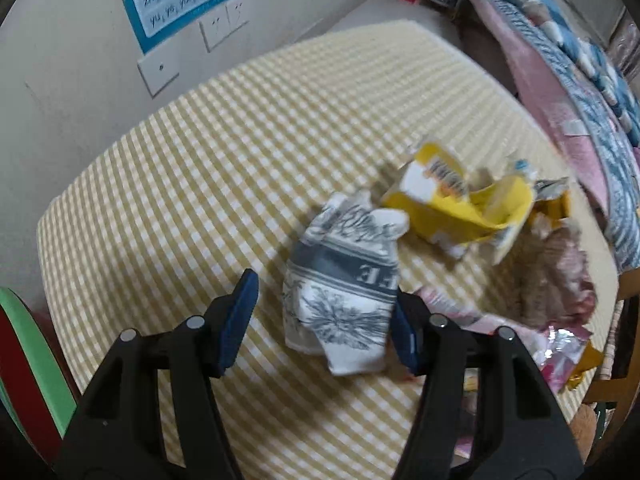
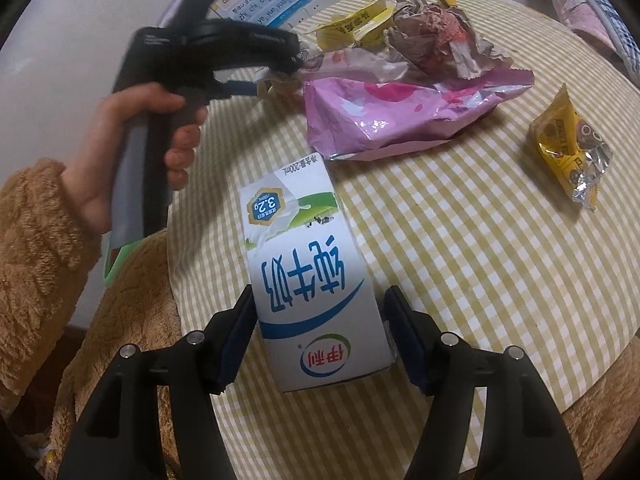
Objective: Collect trash
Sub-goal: 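Grasp the white-grey wrapper with the left tool while the right tool grasps the milk carton, then carry the white-grey wrapper and milk carton to the bin and release both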
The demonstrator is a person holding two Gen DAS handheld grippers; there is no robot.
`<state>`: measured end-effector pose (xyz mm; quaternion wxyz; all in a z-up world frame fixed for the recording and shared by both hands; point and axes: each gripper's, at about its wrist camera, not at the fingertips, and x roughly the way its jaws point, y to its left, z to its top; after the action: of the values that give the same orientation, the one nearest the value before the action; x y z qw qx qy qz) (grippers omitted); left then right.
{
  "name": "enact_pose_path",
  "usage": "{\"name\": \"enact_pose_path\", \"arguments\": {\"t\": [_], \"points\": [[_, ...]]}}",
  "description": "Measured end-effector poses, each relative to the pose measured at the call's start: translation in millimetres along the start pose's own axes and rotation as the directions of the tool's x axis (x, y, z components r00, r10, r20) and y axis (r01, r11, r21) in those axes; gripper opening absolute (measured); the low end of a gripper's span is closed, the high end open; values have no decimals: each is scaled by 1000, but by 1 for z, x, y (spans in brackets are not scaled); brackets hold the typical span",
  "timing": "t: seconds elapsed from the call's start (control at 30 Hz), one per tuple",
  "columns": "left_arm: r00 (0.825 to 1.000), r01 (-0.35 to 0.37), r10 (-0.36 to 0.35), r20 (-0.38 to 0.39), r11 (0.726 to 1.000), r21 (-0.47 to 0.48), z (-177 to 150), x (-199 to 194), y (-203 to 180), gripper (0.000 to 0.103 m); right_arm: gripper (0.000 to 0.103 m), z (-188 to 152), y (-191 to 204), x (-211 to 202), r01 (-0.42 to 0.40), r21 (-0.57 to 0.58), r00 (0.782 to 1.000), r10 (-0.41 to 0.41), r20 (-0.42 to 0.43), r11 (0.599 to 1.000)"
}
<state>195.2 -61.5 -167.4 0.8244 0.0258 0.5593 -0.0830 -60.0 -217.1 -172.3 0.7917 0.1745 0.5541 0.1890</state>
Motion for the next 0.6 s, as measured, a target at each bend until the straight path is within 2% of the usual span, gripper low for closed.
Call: {"name": "enact_pose_path", "arguments": {"t": [0.1,0.2,0.47,0.6], "points": [[999,-39,38,18,998,52,-4,-2,-5,36,64,2,3,1,-3,-5,1000,3,4,1000],[1000,0,-1,15,998,62,-13,-10,-3,31,64,2,6,3,-3,-14,1000,3,6,1000],[994,-41,26,103,989,144,-76,-62,8,31,64,7,16,18,19,-36,1000,-18,7,999],[992,-29,16,124,994,101,-99,-87,24,31,64,8,21,21,21,-36,1000,-21,8,999]]}}
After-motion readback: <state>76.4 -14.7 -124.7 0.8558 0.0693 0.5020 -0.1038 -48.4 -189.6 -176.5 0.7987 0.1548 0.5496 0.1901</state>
